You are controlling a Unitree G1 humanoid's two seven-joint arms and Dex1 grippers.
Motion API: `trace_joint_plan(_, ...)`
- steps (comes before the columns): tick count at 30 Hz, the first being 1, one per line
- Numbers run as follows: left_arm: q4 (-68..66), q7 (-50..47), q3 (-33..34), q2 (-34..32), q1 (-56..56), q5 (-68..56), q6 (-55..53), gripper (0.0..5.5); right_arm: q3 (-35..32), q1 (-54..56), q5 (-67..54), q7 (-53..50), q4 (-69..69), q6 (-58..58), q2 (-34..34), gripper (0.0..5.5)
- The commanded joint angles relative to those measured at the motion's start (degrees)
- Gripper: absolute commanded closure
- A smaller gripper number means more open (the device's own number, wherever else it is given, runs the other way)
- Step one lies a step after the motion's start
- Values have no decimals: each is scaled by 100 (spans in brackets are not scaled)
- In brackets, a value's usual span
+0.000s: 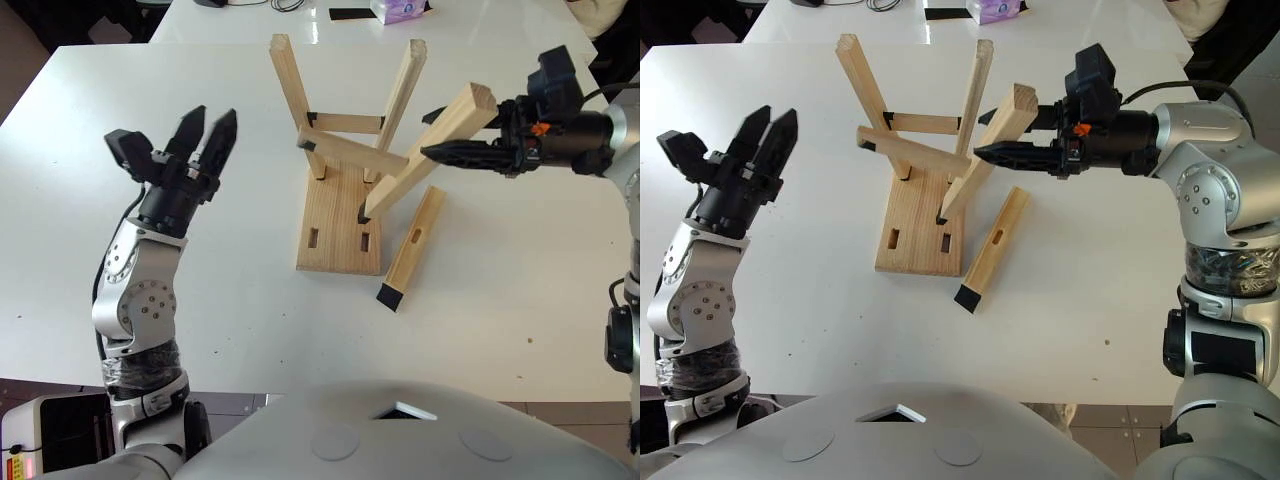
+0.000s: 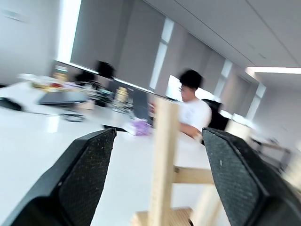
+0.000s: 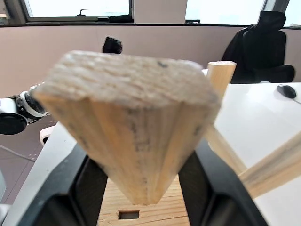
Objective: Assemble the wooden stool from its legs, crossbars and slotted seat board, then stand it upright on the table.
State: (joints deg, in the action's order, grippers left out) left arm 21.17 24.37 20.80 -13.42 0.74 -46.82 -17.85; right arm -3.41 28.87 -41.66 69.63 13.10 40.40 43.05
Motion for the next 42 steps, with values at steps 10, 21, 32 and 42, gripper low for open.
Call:
trace_joint_plan(10, -525, -1444, 365, 669, -78, 357, 418, 211, 94, -532, 109, 87, 459, -205, 276, 348)
trace_joint_plan(21, -591, -1565, 320, 736, -105, 491, 588, 211, 287, -714, 226, 139, 488, -284, 280, 348)
trace_joint_plan(32, -612, -1582, 219, 910, 3, 571, 743, 211, 269, -376, 95, 97, 407, -279, 228, 348)
trace_joint_plan(42, -572, -1558, 138, 1045, 155, 598, 832, 211, 193, -263, 28, 190, 314, -210, 338, 348)
